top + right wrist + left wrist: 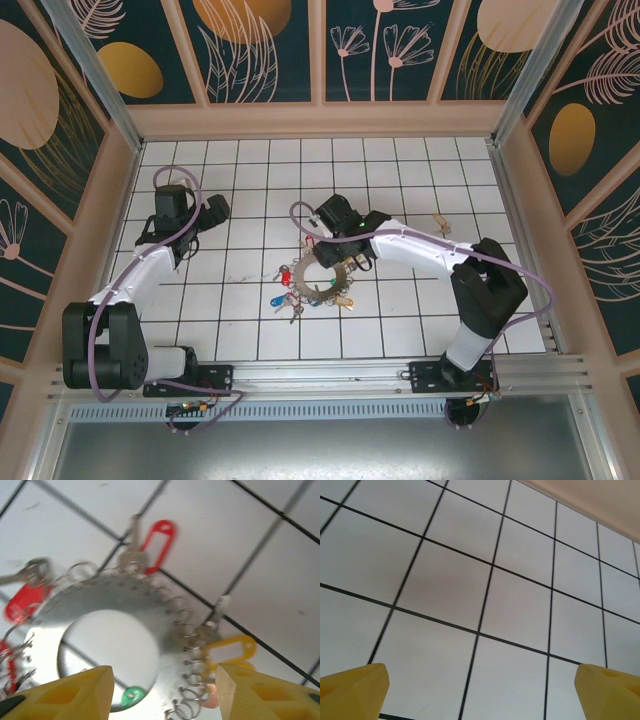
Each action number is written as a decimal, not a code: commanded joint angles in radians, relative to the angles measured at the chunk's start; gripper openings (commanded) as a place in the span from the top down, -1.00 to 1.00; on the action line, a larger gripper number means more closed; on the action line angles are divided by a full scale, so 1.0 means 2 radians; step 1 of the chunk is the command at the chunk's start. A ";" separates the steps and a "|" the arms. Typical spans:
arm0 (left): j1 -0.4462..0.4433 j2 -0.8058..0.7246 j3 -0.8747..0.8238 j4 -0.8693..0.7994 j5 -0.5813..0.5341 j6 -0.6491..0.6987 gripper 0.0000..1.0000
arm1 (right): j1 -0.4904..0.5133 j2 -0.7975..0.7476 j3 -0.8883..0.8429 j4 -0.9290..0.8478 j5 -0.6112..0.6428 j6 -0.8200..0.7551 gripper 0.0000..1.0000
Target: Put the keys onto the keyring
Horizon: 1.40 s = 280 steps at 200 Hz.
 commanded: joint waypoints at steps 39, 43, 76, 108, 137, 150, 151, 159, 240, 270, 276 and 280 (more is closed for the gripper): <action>0.001 -0.022 -0.061 0.034 0.107 -0.042 -0.93 | -0.068 -0.043 0.005 0.004 -0.083 0.004 -0.07; 0.000 -0.020 -0.063 0.038 0.114 -0.044 -0.92 | -0.076 -0.038 0.011 0.005 -0.088 0.017 -0.05; -0.010 -0.005 -0.061 0.038 0.133 -0.043 -0.87 | -0.102 0.030 0.068 -0.014 -0.065 0.228 0.27; -0.029 -0.010 -0.062 0.041 0.127 -0.045 -0.87 | -0.067 0.061 0.072 0.013 -0.077 0.261 0.22; -0.034 -0.035 -0.061 0.027 0.107 -0.027 -0.89 | -0.069 0.108 0.089 0.005 -0.143 0.210 0.22; -0.036 -0.040 -0.058 0.016 0.093 -0.023 -0.89 | -0.076 0.127 0.111 -0.032 -0.138 0.172 0.22; -0.036 -0.040 -0.058 0.015 0.092 -0.024 -0.89 | -0.077 0.128 0.112 -0.034 -0.138 0.169 0.22; -0.037 -0.042 -0.057 0.011 0.086 -0.024 -0.89 | -0.084 0.135 0.116 -0.043 -0.149 0.149 0.23; -0.038 -0.033 -0.053 0.014 0.084 -0.030 -0.90 | -0.099 0.177 0.135 -0.064 -0.174 0.112 0.60; -0.038 -0.032 -0.053 0.013 0.079 -0.029 -0.91 | -0.100 0.173 0.141 -0.085 -0.144 0.110 0.56; -0.038 -0.030 -0.052 0.013 0.079 -0.029 -0.91 | -0.103 0.171 0.140 -0.088 -0.145 0.108 0.53; -0.038 -0.029 -0.051 0.013 0.079 -0.029 -0.91 | -0.105 0.171 0.139 -0.089 -0.150 0.106 0.50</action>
